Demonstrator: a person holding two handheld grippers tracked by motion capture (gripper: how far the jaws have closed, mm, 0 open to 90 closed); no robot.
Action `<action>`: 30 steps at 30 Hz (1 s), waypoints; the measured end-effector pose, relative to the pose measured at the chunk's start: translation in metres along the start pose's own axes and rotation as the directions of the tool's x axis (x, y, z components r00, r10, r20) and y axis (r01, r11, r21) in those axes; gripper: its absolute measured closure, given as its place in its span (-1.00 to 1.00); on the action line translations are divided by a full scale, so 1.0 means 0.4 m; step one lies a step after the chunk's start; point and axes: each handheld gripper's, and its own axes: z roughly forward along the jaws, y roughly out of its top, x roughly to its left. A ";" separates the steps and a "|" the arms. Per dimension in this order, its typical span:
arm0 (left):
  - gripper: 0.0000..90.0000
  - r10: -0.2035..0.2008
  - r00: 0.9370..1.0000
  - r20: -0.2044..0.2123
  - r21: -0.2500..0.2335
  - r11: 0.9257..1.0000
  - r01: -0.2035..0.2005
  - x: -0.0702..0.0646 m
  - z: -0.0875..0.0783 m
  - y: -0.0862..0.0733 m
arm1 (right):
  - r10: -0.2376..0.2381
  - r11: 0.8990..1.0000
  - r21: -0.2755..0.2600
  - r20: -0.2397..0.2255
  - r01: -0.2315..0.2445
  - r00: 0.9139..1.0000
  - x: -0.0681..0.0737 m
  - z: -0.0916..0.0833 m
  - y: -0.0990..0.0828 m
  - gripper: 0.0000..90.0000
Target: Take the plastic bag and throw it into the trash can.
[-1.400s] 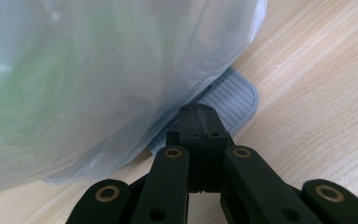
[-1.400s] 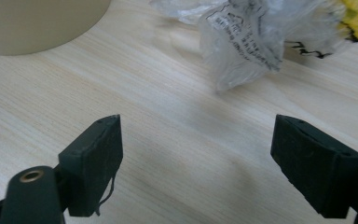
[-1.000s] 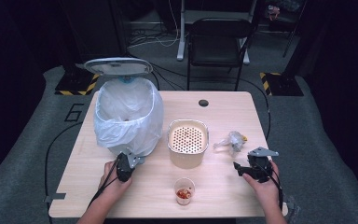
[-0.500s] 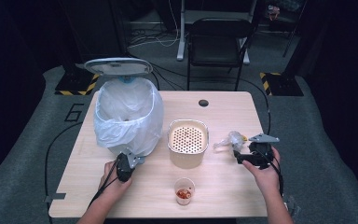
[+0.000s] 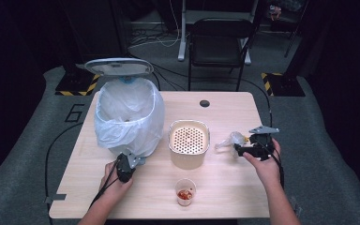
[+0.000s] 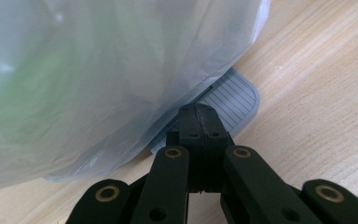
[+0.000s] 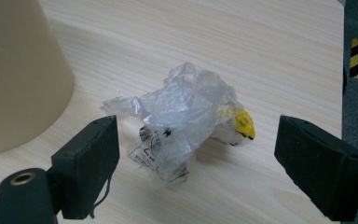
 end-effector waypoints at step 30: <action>1.00 0.006 1.000 -0.007 0.009 1.000 -0.006 -0.001 -0.001 0.002 | 0.020 0.995 0.096 0.017 -0.022 1.000 -0.017 0.132 0.031 -0.83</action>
